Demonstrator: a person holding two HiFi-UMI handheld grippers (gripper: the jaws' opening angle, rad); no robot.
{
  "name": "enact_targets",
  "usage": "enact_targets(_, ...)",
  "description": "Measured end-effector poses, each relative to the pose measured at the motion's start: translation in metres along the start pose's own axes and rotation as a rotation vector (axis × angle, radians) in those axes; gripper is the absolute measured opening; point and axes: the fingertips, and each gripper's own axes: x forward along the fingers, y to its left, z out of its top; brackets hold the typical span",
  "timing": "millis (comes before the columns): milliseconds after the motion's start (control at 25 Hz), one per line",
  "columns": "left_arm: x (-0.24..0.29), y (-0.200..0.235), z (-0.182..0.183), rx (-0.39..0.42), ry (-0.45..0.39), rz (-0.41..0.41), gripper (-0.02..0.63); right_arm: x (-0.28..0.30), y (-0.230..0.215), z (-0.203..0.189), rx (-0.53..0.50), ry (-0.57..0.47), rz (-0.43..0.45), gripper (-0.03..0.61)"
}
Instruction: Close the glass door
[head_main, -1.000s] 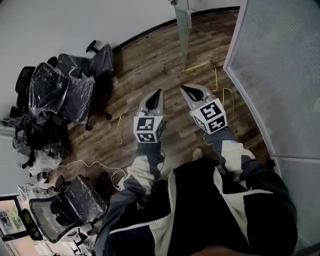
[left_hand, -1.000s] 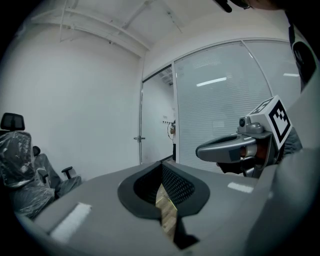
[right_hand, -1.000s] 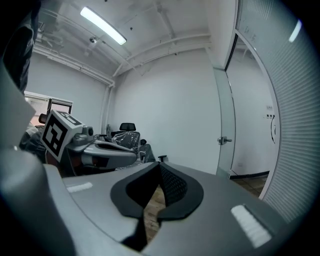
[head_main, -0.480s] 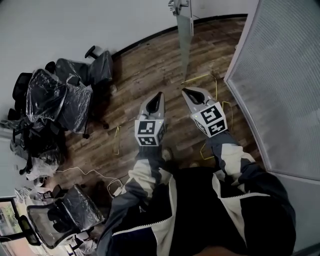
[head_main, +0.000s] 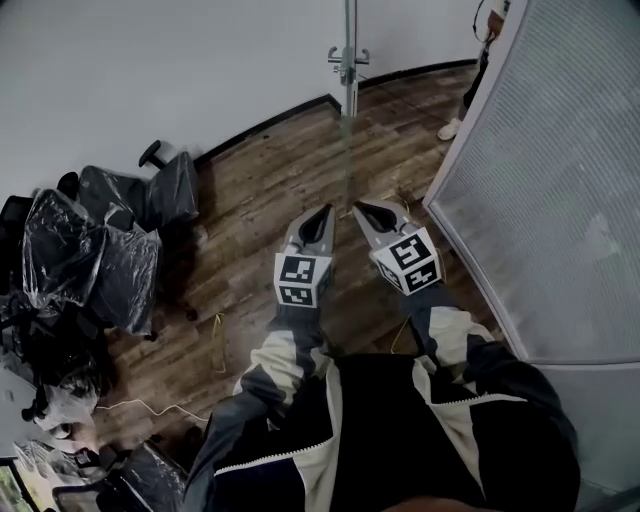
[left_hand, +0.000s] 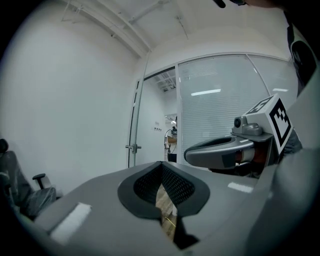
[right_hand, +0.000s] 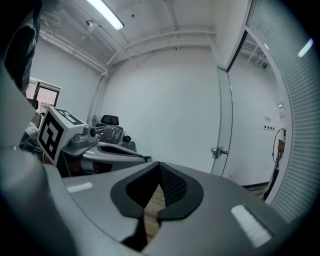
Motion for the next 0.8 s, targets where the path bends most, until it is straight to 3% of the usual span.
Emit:
enact_targets(360,0.031,0.089,0.011,-0.010,-0.036,-0.050,0.008,0.093,-0.005,0.023,-0.030,0.012,-0.044,0.005)
enact_targets(800,0.074,0.165,0.002,-0.028,-0.014,-0.022,0.008,0.166,-0.044,0.028,0.007,0.008,-0.068,0.005)
